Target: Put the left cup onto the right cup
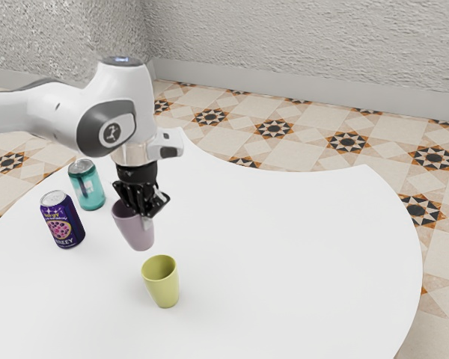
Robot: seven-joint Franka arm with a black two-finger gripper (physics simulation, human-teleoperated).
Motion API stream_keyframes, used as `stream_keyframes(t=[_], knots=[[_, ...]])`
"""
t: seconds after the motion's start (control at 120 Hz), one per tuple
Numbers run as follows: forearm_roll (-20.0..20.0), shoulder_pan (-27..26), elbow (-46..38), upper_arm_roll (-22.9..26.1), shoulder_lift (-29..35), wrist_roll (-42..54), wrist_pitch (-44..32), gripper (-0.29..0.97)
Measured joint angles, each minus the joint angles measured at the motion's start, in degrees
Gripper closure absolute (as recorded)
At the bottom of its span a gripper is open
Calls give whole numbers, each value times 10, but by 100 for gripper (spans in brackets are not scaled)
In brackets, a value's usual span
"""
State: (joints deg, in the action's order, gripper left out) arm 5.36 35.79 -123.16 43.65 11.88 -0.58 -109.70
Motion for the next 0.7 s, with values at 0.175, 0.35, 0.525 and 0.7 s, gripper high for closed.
stream_keyframes(t=[0.175,0.35,0.525,0.7], knots=[[20,29,1,43,1,-3,4,76],[32,45,1,67,6,-5,4,76],[39,56,1,84,7,-7,2,76],[46,75,0,105,5,-8,-1,76]])
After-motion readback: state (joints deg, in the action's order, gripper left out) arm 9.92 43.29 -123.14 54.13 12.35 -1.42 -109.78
